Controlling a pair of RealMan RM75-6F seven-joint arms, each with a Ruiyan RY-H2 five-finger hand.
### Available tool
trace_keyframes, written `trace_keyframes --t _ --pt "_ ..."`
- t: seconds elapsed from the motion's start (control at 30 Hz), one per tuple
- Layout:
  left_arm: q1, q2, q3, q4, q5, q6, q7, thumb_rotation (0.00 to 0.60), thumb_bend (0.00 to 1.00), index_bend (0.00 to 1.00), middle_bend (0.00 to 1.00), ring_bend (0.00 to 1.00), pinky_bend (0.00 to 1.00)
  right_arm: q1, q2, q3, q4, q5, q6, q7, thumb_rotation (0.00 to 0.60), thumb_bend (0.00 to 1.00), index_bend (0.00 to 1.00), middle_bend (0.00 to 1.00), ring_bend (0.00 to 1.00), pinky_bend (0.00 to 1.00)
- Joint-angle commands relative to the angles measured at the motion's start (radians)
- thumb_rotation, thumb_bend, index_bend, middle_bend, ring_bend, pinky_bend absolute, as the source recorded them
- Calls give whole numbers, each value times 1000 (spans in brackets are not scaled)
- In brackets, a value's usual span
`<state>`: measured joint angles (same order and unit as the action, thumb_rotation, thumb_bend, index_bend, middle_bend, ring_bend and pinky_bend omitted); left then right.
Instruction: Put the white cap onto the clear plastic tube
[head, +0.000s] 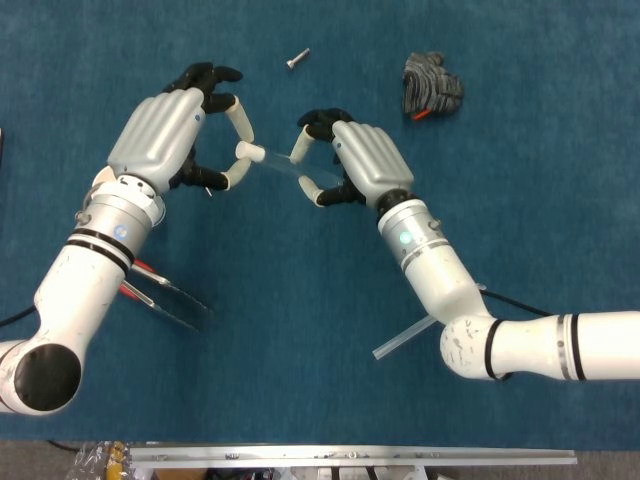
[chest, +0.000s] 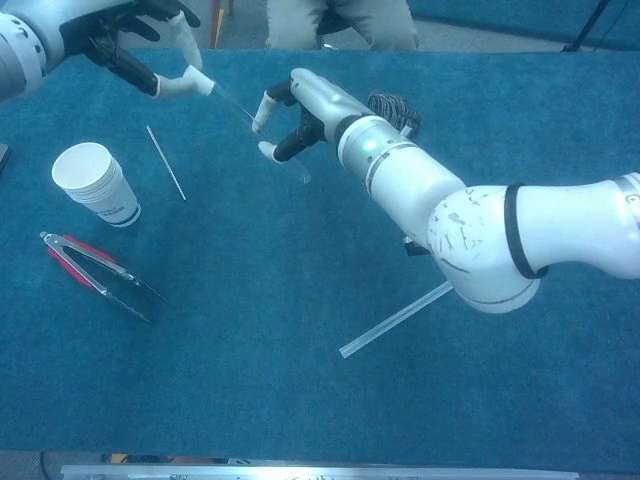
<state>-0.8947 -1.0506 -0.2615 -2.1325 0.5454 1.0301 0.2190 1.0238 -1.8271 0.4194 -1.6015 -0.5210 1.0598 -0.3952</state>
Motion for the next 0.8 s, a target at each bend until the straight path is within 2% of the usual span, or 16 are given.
trace_keyframes --t 0.03,0.8 --pt "-1 -2 2 1 -1 1 3 600 319 535 134 0 0 0 1 0 -1 0 1 -2 600 383 672 243 140 418" --pt "-8 -26 10 4 -6 11 18 600 319 535 134 0 0 5 -13 10 17 7 -7 5 600 383 672 243 140 418"
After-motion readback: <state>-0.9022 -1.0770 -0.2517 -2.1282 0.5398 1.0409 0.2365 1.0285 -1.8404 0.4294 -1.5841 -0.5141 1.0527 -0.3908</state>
